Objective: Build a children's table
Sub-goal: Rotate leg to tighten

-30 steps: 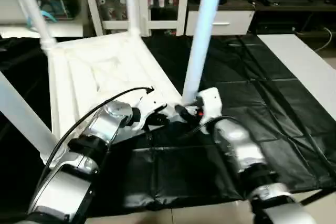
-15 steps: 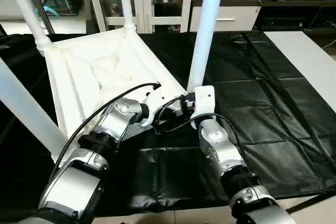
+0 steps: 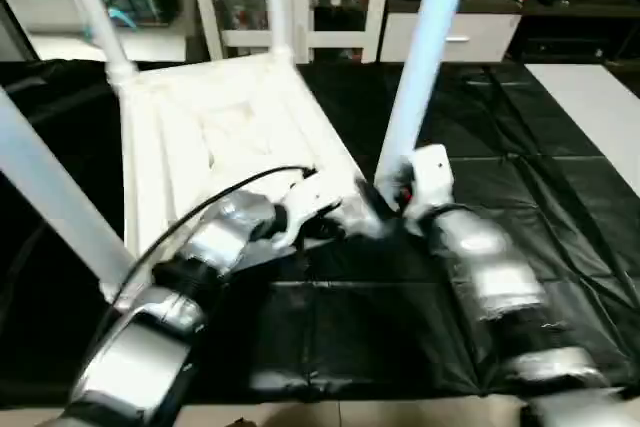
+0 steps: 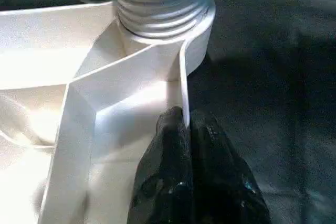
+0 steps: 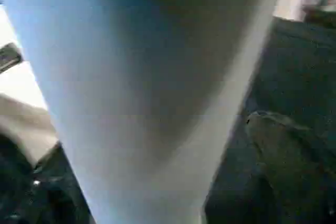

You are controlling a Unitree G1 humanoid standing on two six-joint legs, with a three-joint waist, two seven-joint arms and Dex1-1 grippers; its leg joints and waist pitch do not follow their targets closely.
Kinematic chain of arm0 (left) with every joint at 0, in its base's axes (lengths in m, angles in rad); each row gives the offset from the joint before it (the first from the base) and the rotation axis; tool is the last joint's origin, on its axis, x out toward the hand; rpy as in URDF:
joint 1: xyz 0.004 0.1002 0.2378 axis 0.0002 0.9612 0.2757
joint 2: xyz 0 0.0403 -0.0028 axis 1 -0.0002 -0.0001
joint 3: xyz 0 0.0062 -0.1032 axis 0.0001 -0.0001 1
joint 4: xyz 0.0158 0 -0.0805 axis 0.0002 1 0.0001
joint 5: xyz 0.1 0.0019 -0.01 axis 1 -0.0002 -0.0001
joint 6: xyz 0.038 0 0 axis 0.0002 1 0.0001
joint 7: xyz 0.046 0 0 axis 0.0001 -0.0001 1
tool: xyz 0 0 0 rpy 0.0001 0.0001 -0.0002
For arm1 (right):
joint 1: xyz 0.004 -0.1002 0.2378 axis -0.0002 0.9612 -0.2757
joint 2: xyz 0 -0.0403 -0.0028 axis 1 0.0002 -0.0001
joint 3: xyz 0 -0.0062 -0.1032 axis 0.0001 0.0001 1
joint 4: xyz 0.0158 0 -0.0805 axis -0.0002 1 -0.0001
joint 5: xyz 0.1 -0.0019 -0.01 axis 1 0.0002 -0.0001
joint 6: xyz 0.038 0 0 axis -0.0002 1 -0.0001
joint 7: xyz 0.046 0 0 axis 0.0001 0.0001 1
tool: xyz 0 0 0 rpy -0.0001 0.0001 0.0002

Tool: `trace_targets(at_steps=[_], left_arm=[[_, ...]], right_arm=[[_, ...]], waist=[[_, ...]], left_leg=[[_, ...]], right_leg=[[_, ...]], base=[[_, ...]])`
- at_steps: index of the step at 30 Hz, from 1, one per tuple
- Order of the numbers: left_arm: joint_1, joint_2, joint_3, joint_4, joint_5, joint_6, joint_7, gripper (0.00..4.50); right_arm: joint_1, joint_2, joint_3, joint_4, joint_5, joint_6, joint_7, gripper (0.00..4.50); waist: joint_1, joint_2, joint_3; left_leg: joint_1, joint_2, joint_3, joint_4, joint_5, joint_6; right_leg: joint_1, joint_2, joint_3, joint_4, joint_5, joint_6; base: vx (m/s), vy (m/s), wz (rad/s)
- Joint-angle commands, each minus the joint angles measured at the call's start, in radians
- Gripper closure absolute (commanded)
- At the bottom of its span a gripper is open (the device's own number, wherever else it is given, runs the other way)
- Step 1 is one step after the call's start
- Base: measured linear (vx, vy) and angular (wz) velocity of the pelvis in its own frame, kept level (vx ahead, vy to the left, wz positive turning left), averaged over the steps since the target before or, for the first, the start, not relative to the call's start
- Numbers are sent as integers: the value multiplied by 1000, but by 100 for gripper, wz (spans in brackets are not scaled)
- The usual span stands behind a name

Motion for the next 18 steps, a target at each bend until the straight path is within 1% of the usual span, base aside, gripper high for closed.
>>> trace_targets(at_steps=[1, 2, 3, 4, 5, 6, 7, 9, 10, 11, 12, 13, 14, 18], left_arm=[[44, 21, -37, 17, 3, 5, -87, 450], [46, 30, -41, 13, 0, 2, -111, 450], [46, 30, -41, 13, 0, 2, -111, 450], [42, 32, -41, 21, 1, -2, -112, 450], [38, 32, -41, 31, 4, -7, -111, 450], [37, 31, -42, 36, 6, -10, -110, 450], [35, 31, -42, 40, 7, -11, -109, 450], [36, 33, -45, 36, 6, -8, -110, 450], [37, 35, -46, 32, 6, -6, -111, 450], [38, 38, -46, 31, 7, -4, -113, 450], [38, 38, -46, 31, 7, -4, -113, 450], [36, 40, -45, 34, 8, -5, -112, 450], [34, 42, -43, 38, 9, -7, -109, 450], [25, 41, -39, 54, 11, -12, -102, 450]], right_arm=[[-4, -67, -22, 48, -4, 14, 76, 4], [-18, -96, -19, 65, 21, 40, 180, 4], [-18, -96, -19, 65, 21, 40, 180, 4], [-33, -106, -19, 86, 26, 36, 228, 4], [-55, -109, -23, 123, 27, 30, 265, 4], [-66, -109, -25, 143, 27, 23, 280, 4], [-74, -108, -25, 157, 27, 26, 292, 4], [-85, -117, 0, 177, 30, 29, 342, 4], [-92, -122, 15, 191, 23, 25, 368, 4], [-99, -126, 29, 205, 16, 19, 393, 4], [-99, -126, 29, 205, 16, 19, 393, 4], [-106, -127, 39, 218, 7, 9, 407, 4], [-115, -126, 43, 235, 0, 2, 421, 4], [-141, -120, 57, 287, -30, -35, 448, 4]], waist=[[-3, -6, -62], [-3, -6, -62], [-2, -1, -60], [-1, 3, -60], [-1, 6, -60], [-3, 4, -61], [-3, 4, -61], [-2, 2, -62], [-1, 0, -63], [-1, -5, -63], [0, -4, -63], [1, -5, -63], [0, -3, -64], [2, -8, -61]], left_leg=[[9, 26, 0, -58, -149, 99], [10, 27, 0, -58, -162, 95], [11, 29, 1, -60, -174, 90], [13, 30, 1, -60, -180, 86], [13, 30, 0, -60, -190, 77], [11, 30, -1, -60, -193, 69], [11, 30, -1, -60, -193, 69], [10, 30, -1, -59, -190, 66], [10, 30, -1, -58, -182, 69], [10, 30, 0, -57, -178, 73], [10, 30, 0, -56, -177, 75], [8, 30, 1, -55, -167, 80], [9, 30, 1, -55, -164, 82], [7, 30, 1, -55, -171, 78]], right_leg=[[60, -43, 29, -49, -29, -292], [60, -42, 28, -51, -48, -296], [59, -41, 28, -53, -61, -297], [57, -41, 28, -53, -66, -299], [57, -40, 27, -52, -69, -304], [59, -41, 25, -51, -69, -308], [59, -41, 25, -51, -69, -308], [61, -43, 25, -50, -68, -308], [61, -43, 25, -49, -62, -310], [61, -43, 24, -50, -67, -311], [61, -44, 24, -49, -69, -312], [61, -45, 24, -49, -68, -311], [59, -46, 23, -49, -73, -314], [58, -46, 23, -51, -112, -307]], base=[[0, 0, 0], [0, 0, 0], [0, 0, 0], [0, 0, 0], [0, 0, 0], [0, 0, 0], [0, 0, 0], [0, 0, 0], [0, 0, 0], [0, 0, 0], [0, 0, 0], [0, 0, 0], [0, 0, 0], [0, 0, 0]])
